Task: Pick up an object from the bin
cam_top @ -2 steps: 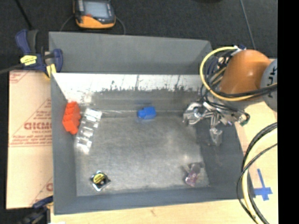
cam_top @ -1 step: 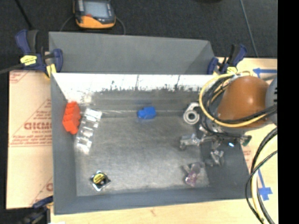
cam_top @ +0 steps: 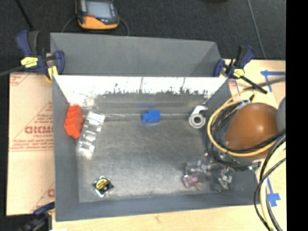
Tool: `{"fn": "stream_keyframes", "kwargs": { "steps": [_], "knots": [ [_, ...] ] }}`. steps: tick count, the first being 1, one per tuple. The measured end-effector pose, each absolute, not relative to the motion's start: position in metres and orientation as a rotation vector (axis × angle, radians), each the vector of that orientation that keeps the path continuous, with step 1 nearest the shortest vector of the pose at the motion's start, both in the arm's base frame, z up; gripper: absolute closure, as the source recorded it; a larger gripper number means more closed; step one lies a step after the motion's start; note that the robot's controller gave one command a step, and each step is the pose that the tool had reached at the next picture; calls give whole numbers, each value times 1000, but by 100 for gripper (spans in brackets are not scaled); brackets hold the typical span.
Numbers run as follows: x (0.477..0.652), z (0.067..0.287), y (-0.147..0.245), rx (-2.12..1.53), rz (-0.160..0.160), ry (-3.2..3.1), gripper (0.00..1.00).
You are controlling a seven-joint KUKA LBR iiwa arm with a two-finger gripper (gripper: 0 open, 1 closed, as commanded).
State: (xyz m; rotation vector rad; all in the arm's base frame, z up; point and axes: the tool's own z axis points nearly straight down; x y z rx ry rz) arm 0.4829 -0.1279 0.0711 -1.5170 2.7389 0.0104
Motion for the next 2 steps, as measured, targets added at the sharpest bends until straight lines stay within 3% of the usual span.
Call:
{"fn": "stream_keyframes", "kwargs": {
  "steps": [1, 2],
  "knots": [
    [478, 71, -102, -1470, -3, 2769, 0],
    [476, 70, -103, -1474, -3, 2769, 100]
  ]
}}
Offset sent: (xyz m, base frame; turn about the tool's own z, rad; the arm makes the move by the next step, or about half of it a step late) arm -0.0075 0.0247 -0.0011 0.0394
